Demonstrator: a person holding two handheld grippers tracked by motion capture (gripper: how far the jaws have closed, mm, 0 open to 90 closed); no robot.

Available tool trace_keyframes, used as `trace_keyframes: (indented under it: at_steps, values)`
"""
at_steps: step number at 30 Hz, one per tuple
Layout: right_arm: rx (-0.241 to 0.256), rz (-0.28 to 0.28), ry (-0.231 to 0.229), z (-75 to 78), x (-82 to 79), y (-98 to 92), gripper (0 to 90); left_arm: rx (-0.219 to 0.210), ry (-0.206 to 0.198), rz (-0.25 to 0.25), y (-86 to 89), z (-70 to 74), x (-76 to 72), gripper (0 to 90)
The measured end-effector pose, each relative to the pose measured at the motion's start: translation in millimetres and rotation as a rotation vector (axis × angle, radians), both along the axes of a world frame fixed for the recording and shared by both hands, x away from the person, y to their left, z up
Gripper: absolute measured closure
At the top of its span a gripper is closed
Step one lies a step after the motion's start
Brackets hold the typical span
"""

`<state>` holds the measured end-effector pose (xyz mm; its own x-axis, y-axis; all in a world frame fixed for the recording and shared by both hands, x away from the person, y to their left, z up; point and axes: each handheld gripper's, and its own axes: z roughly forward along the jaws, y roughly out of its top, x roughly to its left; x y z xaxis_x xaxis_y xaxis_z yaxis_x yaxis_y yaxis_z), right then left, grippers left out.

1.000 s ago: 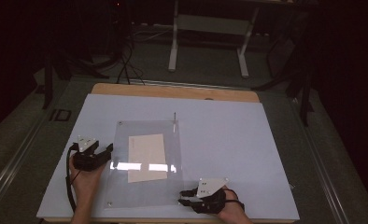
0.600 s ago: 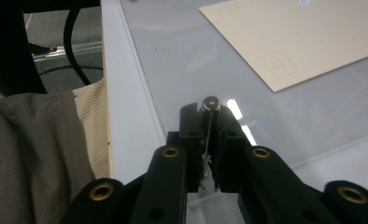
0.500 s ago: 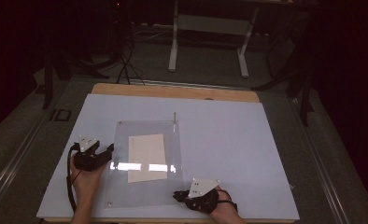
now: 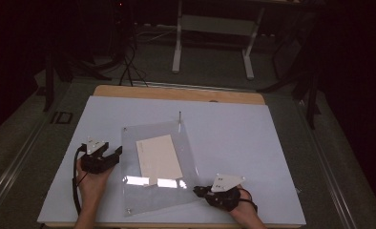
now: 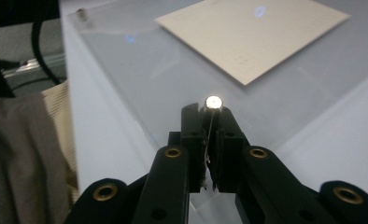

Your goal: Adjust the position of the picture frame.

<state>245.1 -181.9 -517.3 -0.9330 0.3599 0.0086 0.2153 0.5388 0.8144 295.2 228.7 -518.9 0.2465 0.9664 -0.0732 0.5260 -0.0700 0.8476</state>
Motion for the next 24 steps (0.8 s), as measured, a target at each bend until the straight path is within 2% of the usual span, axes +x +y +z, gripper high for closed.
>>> trace_keyframes:
  at_steps: [1, 2, 5, 6, 7, 11, 16, 17, 19, 20, 21, 22, 24]
  values:
    - [0.003, -0.016, 0.004, 1.0, 2.5, -4.3, 85.5, 0.0, 0.0, 0.0, 0.0, 0.0, 0.0, 41.9]
    - [0.009, -0.029, 0.007, 1.2, 5.5, -8.7, 85.4, 0.013, -0.01, -0.03, -5.9, 2.4, 1.8, 42.3]
    - [0.013, -0.06, 0.011, 0.7, 10.2, -16.7, 85.3, 0.022, -0.01, -0.055, -11.6, 5.9, 5.6, 43.6]
    - [0.006, -0.089, 0.01, -1.1, 13.4, -22.8, 85.3, 0.004, -0.022, -0.072, -16.9, 9.5, 11.1, 44.1]
    - [0.001, -0.099, 0.013, -2.2, 13.9, -24.7, 85.2, -0.005, -0.018, -0.083, -20.0, 10.8, 15.1, 44.7]
    - [-0.023, -0.11, 0.01, -6.6, 13.3, -24.8, 85.2, 0.006, -0.005, -0.129, -36.7, 13.2, 31.8, 45.2]
    - [-0.016, -0.124, 0.019, -8.8, 12.6, -25.1, 85.0, 0.005, 0.012, -0.195, -57.0, 15.6, 52.7, 45.6]
    - [-0.016, -0.124, 0.019, -8.8, 12.6, -25.1, 85.0, 0.005, 0.012, -0.195, -57.0, 15.6, 52.7, 46.8]
    - [-0.007, -0.129, 0.024, -9.9, 12.7, -25.6, 84.9, 0.009, 0.008, -0.229, -67.4, 17.9, 66.6, 48.6]
    - [-0.006, -0.13, 0.025, -10.0, 12.6, -25.6, 84.8, 0.009, 0.008, -0.229, -67.4, 17.9, 66.6, 49.3]
    - [-0.004, -0.131, 0.026, -10.1, 12.6, -25.6, 84.8, 0.005, 0.009, -0.242, -72.9, 18.9, 77.2, 50.0]
    - [0.0, -0.136, 0.031, -10.3, 12.2, -25.6, 84.7, 0.005, 0.009, -0.242, -72.9, 18.9, 77.2, 50.2]
    - [0.004, -0.137, 0.027, -10.8, 12.2, -25.8, 84.7, -0.012, 0.012, -0.264, -81.0, 19.2, 92.8, 50.3]
